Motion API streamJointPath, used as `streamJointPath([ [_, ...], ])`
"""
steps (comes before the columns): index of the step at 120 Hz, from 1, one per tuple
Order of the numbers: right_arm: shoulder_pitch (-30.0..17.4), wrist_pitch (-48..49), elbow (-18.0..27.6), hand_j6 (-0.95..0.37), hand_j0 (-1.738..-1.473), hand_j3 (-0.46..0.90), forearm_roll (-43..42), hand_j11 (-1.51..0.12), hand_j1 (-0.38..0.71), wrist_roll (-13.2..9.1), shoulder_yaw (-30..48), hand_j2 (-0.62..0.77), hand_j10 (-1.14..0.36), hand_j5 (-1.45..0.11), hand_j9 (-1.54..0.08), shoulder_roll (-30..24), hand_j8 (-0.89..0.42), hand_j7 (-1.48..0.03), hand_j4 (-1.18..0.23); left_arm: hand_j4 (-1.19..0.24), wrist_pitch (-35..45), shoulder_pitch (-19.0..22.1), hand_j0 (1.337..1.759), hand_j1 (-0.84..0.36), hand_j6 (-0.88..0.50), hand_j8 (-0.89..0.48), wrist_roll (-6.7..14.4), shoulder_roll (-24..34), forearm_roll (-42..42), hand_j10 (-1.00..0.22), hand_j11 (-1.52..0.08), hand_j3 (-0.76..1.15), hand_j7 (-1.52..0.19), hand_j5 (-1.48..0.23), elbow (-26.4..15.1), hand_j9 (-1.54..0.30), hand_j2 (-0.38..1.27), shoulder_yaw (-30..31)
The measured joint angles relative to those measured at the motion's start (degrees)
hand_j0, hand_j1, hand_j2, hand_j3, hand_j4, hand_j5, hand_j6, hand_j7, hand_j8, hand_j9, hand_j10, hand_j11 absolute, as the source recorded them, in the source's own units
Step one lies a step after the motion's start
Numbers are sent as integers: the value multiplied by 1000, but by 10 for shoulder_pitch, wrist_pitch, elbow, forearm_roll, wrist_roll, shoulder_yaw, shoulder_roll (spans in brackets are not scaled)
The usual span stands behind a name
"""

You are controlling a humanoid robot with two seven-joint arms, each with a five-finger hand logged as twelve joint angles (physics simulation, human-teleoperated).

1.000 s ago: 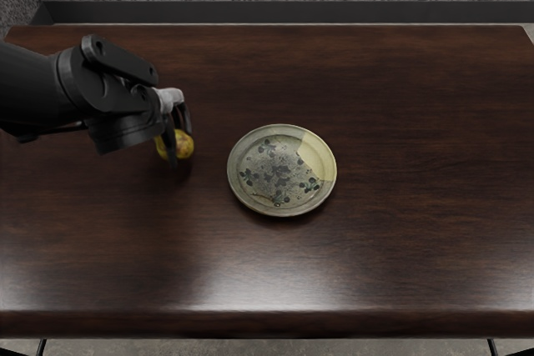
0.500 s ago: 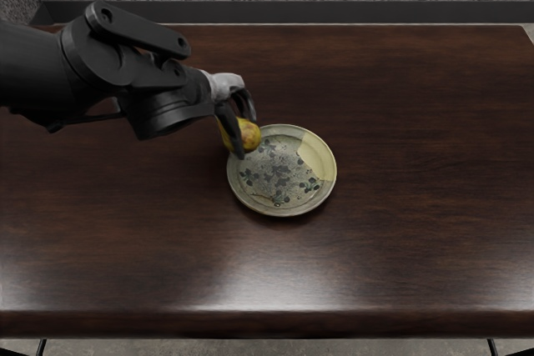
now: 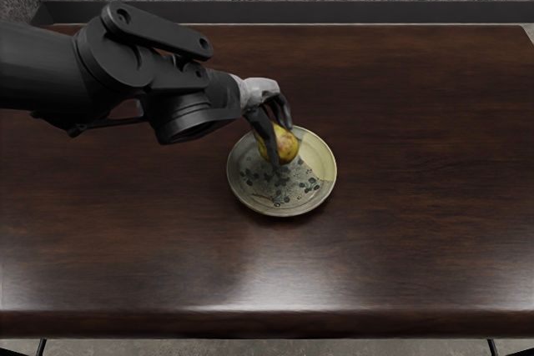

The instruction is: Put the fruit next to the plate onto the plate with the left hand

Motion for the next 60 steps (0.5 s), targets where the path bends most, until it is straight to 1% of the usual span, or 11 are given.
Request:
streamJointPath([
  [2, 0, 0, 0, -15, -1658, 0, 0, -20, -331, 0, 0, -3, -15, -20, -20, 0, -15, -20, -15, -824, 0, 0, 1656, -405, -372, -420, 0, 0, 0, -723, -1149, 0, -1193, -1224, 0, -1145, 913, 0],
  [6, 0, 0, 0, -15, -1658, 0, 0, -20, -331, 0, 0, -3, -15, -20, -20, 0, -15, -20, -15, -782, 1, 0, 1656, -387, -381, -433, 0, -2, 1, -698, -1085, 0, -1123, -1151, 0, -1081, 839, -1],
  [14, 0, 0, 0, -15, -1658, 0, 0, -20, -331, 0, 0, -3, -15, -20, -20, 0, -15, -20, -15, -593, 2, -2, 1656, -217, -304, -341, -1, -3, 3, -532, -820, 0, -848, -868, 0, -818, 611, -1],
  [22, 0, 0, 0, -15, -1658, 0, 0, -20, -331, 0, 0, -3, -15, -20, -20, 0, -15, -20, -15, -431, 2, -4, 1657, -63, -222, -249, 0, -4, 6, -387, -596, 0, -616, -630, -2, -594, 441, 0],
  [31, 0, 0, 0, -15, -1658, 0, 0, -20, -331, 0, 0, -3, -15, -20, -20, 0, -15, -20, -15, -301, 2, -5, 1657, 60, -157, -176, 0, -2, 7, -271, -417, 0, -430, -440, -5, -415, 306, 4],
  [40, 0, 0, 0, -15, -1658, 0, 0, -20, -331, 0, 0, -3, -15, -20, -20, 0, -15, -20, -15, -211, -7, -5, 1657, 146, -112, -124, 1, 7, 7, -190, -292, 0, -301, -308, -11, -291, 212, 12],
  [46, 0, 0, 0, -15, -1658, 0, 0, -20, -331, 0, 0, -3, -15, -20, -20, 0, -15, -20, -15, -167, -67, -6, 1658, 188, -89, -99, 3, 78, 0, -151, -231, 0, -238, -244, -15, -230, 167, 18],
  [60, 0, 0, 0, -15, -1658, 0, 0, -20, -331, 0, 0, -3, -15, -20, -20, 0, -15, -20, -15, -98, -276, 0, 1658, 254, -54, -60, 6, 285, -27, -89, -135, 0, -139, -142, -19, -135, 95, 28],
])
